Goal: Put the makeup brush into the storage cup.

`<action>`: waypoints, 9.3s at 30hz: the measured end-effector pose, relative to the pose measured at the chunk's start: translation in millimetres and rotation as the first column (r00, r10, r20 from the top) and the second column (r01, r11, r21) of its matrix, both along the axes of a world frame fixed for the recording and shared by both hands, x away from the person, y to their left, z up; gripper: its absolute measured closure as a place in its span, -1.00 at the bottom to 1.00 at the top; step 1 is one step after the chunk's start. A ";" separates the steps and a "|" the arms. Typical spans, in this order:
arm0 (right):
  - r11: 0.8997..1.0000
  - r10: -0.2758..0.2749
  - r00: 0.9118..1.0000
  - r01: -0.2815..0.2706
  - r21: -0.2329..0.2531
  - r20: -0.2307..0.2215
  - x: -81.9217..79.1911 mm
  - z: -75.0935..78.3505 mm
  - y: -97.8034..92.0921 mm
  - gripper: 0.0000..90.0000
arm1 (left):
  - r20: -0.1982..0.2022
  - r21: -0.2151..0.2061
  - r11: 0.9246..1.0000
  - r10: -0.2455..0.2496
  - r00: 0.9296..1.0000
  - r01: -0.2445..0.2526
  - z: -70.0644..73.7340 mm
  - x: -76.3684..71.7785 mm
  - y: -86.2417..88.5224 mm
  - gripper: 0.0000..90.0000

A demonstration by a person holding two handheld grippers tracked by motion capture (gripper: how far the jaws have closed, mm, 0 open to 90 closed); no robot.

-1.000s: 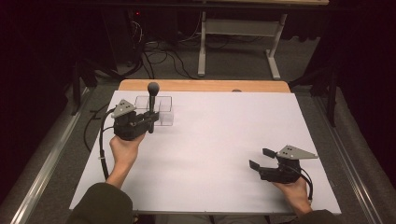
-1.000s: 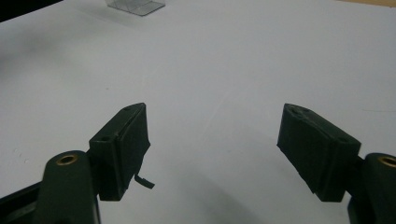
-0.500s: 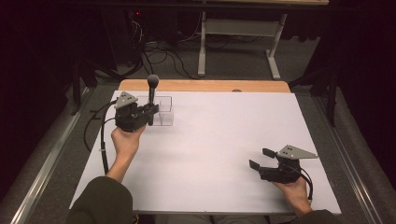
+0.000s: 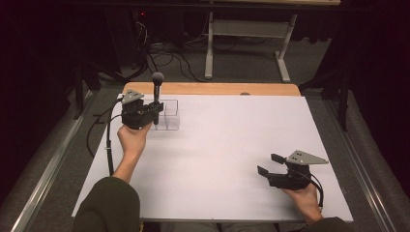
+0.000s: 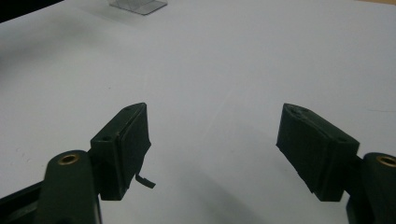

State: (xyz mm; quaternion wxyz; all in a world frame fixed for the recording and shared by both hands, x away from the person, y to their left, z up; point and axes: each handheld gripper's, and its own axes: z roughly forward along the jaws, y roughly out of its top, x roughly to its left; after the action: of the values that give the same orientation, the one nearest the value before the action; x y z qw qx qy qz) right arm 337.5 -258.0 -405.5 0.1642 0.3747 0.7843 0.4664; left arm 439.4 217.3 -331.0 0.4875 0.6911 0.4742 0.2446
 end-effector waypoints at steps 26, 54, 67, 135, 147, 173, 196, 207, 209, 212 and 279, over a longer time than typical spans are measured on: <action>1.000 0.022 1.000 -0.022 0.011 0.000 1.2 0.1 1.1 -0.40 | -0.001 0.024 0.999 0.043 0.999 -0.043 -3.8 37.4 -15.6 0.64; 0.999 0.029 1.000 -0.029 0.019 -0.011 1.6 -0.3 1.3 -0.40 | -0.003 0.028 0.995 0.092 0.996 -0.092 -20.2 53.4 -11.9 0.64; 0.999 0.030 0.999 -0.030 0.025 -0.011 2.0 -0.5 0.9 -0.41 | -0.010 0.058 0.993 0.099 0.995 -0.098 -26.7 56.5 -11.8 0.64; 0.999 0.026 1.000 -0.026 0.024 -0.004 1.0 0.2 2.0 -0.41 | -0.056 0.042 0.997 0.070 0.996 -0.067 -23.0 35.2 -3.2 -0.26; 0.999 0.012 1.000 -0.012 0.041 0.015 -1.2 2.7 -1.1 -0.42 | -0.017 0.018 0.999 0.031 0.999 -0.031 -7.4 13.4 -3.1 -0.32; 0.999 -0.017 0.999 0.016 0.045 0.031 -1.4 4.2 -9.1 -0.43 | 0.006 0.006 0.999 -0.040 0.999 0.040 -0.7 -15.2 -6.0 -0.38; 0.999 -0.013 0.999 0.011 0.039 0.034 -0.7 3.9 -7.9 -0.43 | 0.026 0.010 0.996 -0.086 0.996 0.085 11.8 -38.2 -0.9 -0.40; 0.999 -0.016 0.999 0.015 0.038 0.030 -0.9 3.7 -7.3 -0.43 | 0.031 0.030 0.993 -0.114 0.993 0.113 16.1 -51.2 -3.3 -0.40; 0.999 -0.015 1.000 0.014 0.037 0.028 -0.6 3.6 -7.3 -0.42 | 0.032 0.030 0.993 -0.118 0.993 0.117 16.7 -53.3 -3.2 -0.40; 0.999 -0.014 1.000 0.013 0.036 0.027 -0.6 3.4 -6.8 -0.42 | 0.033 0.033 0.992 -0.119 0.992 0.118 17.2 -56.2 -3.3 -0.40; 0.999 -0.022 0.999 0.021 0.034 0.033 -0.4 3.6 -6.9 -0.42 | 0.032 0.048 0.986 -0.159 0.987 0.157 8.2 -100.1 7.8 -0.41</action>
State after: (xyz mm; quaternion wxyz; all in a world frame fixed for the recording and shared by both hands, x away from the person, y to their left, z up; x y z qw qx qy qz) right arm 337.0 -265.0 -401.9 0.1761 0.3780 0.7694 0.4838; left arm 339.4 225.1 -322.8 0.4980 0.7329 0.4037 0.2279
